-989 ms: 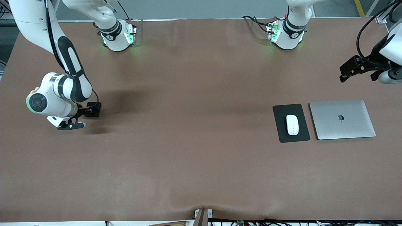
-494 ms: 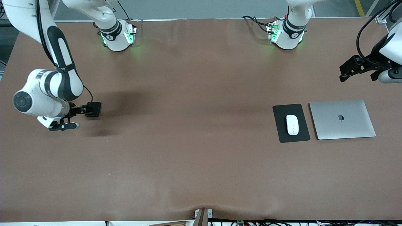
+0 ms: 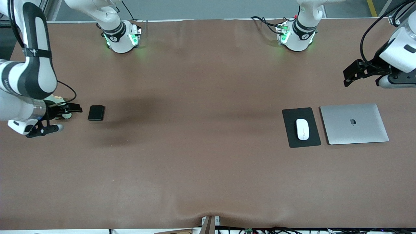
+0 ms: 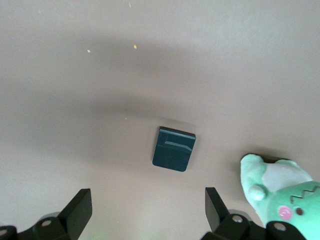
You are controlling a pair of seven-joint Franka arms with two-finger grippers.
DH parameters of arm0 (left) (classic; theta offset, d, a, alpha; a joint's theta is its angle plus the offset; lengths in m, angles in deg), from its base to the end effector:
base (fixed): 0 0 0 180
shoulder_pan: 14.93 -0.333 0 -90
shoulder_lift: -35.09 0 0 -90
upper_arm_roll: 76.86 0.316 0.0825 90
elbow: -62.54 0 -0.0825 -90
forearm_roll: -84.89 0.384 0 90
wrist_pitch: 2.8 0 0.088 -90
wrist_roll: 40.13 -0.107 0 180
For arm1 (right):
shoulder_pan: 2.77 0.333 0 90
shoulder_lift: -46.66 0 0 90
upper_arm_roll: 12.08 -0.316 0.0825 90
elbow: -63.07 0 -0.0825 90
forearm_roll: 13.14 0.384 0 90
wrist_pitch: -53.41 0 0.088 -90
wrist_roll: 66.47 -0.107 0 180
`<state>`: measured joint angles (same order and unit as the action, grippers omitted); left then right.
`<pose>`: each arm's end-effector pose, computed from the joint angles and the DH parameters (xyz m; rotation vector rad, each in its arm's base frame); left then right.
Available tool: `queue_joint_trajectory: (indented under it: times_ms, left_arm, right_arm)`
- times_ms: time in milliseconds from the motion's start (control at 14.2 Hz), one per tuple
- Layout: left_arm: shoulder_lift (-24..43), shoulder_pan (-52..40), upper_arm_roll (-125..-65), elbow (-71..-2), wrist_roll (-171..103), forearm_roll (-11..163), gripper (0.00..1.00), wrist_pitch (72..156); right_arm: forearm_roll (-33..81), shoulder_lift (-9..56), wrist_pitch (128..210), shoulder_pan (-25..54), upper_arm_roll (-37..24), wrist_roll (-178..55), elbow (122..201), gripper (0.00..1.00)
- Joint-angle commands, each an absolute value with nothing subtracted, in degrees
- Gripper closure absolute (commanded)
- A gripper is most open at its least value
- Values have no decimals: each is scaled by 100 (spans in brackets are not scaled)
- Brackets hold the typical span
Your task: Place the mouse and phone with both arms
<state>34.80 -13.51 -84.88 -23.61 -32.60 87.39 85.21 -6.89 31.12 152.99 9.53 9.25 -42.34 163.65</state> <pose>0.5464 -0.0858 0.6503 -3.1024 0.0484 -0.0519 0.5944 -0.0700 0.4026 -3.0146 -0.3481 0.3905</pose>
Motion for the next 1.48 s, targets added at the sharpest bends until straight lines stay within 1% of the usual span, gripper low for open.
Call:
queue_joint_trajectory:
  times_ms: [0,212,353,565,777,918,1059,1130,1201,1342,1413]
  left_arm:
    - [3816,-895,-7959,-2614,-3258,8762,0,8501]
    - [3869,-983,-8012,-2588,-3249,8718,0,8395]
    - [3878,-992,-8011,-2579,-3275,8709,0,8360]
    - [3896,-992,-8020,-2579,-3223,8692,0,8351]
    - [3861,-992,-8011,-2544,-3240,8674,0,8377]
    - [3869,-957,-8020,-2553,-3266,8674,0,8351]
    - [3887,-966,-8020,-2535,-3327,8674,0,8342]
    - [3896,-966,-8029,-2526,-3328,8674,0,8237]
    - [3887,-966,-8029,-2500,-3328,8674,0,8114]
    - [3896,-966,-8029,-2465,-3336,8613,0,8078]
    - [3904,-966,-8055,-2456,-3319,8604,0,8035]
  right_arm:
    - [-681,3013,15124,735,857,-4090,15836,0]
    - [-751,2961,15053,725,848,-4063,15273,0]
    - [-751,2908,14808,708,848,-4063,14931,0]
    - [-751,2934,14518,734,840,-4107,14640,0]
    - [-751,2960,13948,717,857,-4116,14192,0]
    - [-664,2987,13447,481,796,-4456,13990,0]
    - [-663,3092,13234,357,656,-4853,13927,0]
    - [-663,3162,13138,269,525,-5011,13918,0]
    - [-663,3285,13050,120,280,-5291,13909,0]
    - [-716,3539,12848,-257,-396,-6055,13918,0]
    - [-733,3662,12821,-276,-556,-6250,13944,0]
